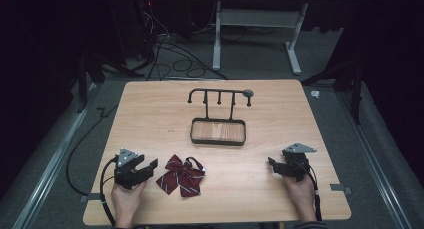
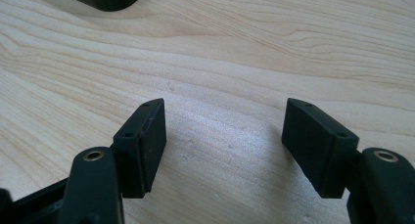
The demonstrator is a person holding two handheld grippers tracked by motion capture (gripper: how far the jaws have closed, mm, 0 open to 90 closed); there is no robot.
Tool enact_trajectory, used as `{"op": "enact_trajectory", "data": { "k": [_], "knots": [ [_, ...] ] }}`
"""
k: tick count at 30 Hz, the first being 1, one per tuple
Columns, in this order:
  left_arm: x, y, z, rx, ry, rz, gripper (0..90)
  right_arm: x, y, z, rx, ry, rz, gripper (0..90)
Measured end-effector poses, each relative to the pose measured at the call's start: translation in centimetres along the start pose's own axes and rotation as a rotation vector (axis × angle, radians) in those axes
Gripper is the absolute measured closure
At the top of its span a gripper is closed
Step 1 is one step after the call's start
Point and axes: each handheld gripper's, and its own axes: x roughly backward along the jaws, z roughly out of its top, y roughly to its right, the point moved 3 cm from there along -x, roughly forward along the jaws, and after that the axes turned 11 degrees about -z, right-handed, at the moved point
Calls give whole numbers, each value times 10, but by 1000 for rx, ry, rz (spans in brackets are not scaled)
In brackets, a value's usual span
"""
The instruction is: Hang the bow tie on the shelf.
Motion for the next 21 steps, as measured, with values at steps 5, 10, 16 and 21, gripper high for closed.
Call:
{"op": "enact_trajectory", "data": {
  "k": [5,10,16,21],
  "knots": [
    [1,5,5,-9,8,-29,442,0,0,0,0,0,0,343],
    [1,13,11,-25,17,-50,438,0,0,0,-2,-1,1,343],
    [-1,17,13,-31,7,-64,426,0,0,0,-2,-1,1,343],
    [-3,22,16,-39,7,-75,424,0,0,0,-2,-1,1,343]
  ]
}}
